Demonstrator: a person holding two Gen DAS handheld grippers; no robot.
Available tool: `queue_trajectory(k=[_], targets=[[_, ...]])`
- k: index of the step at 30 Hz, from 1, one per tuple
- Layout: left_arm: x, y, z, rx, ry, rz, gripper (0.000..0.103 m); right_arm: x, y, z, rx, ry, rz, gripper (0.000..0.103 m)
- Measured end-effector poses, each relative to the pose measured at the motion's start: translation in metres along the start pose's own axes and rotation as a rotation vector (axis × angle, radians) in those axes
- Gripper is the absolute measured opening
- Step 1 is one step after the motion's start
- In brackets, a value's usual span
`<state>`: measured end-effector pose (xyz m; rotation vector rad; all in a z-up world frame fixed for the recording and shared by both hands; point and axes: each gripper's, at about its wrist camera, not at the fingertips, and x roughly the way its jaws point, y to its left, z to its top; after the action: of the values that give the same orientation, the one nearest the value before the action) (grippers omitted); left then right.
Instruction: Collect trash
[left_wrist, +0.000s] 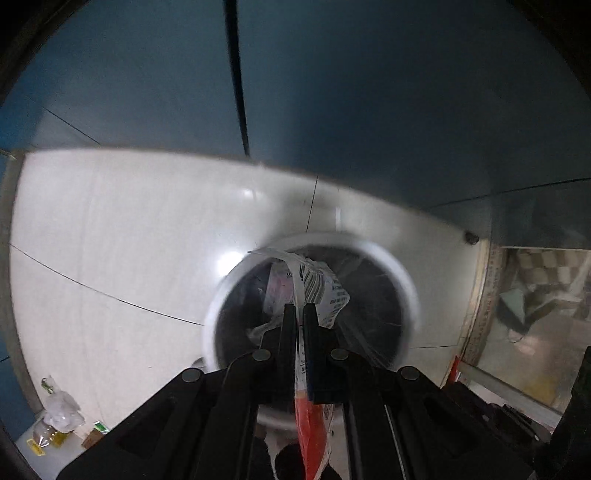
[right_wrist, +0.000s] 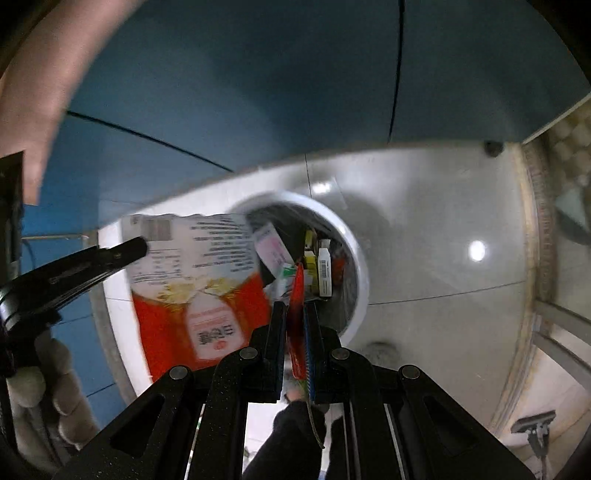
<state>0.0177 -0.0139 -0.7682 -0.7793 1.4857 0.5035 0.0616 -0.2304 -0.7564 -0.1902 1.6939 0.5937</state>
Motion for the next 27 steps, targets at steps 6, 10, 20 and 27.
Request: queue_trajectory(k=[6,10,20,27], targets=[[0.040,0.004,0.000,0.005,0.053,-0.003,0.007,0.062,-0.004,0.010,0.015,0.045,0.021,0.009],[0.022,0.009,-0.001,0.030,0.025,0.019,0.061,0.075,-0.002,0.020,0.023,0.089,0.043,0.010],[-0.047,0.025,-0.033,0.050,-0.093,0.167,0.100,0.050,0.011,0.009,-0.041,0.042,-0.085,0.080],[-0.137,0.010,-0.074,0.073,-0.165,0.223,0.100,-0.026,0.016,-0.018,-0.093,-0.011,-0.177,0.103]])
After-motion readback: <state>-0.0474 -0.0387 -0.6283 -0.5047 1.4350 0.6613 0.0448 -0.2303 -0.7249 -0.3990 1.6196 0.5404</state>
